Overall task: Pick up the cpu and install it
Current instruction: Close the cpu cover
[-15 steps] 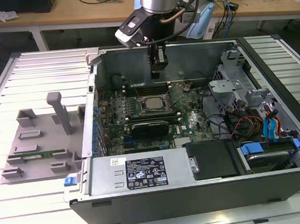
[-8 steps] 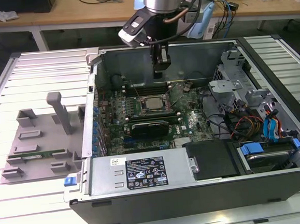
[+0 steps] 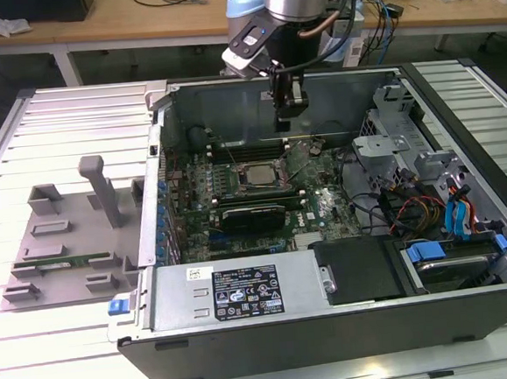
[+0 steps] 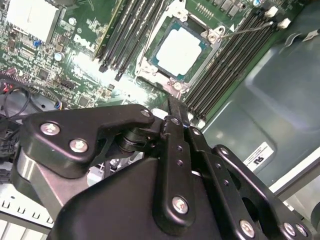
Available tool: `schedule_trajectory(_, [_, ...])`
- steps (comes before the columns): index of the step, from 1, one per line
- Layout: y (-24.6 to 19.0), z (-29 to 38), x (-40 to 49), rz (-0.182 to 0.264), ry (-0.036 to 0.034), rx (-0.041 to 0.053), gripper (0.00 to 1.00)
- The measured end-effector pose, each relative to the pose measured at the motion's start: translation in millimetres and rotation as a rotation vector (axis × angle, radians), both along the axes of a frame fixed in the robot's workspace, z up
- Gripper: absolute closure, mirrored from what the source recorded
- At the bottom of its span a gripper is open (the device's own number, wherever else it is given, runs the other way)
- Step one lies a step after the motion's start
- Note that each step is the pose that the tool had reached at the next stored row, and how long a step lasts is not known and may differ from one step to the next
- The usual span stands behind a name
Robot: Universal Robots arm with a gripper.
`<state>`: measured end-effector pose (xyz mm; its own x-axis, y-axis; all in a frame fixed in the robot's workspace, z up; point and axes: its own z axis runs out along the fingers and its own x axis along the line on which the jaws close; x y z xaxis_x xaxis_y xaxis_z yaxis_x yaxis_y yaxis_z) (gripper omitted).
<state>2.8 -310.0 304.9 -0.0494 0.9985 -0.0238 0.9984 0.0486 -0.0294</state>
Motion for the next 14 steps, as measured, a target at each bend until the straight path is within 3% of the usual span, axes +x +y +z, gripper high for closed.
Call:
schedule_trajectory(2, [0.0,-0.1,5.7,0.0,-0.0001,-0.0001,0.89])
schedule_trajectory(3, [0.0,-0.2,12.8,0.0,-0.0001,0.0,0.89])
schedule_trajectory(6, [0.0,-0.3,18.4,0.0,-0.0001,0.0,0.89])
schedule_trajectory(14, [0.9,-1.4,45.8,0.0,0.0005,-0.0001,0.89])
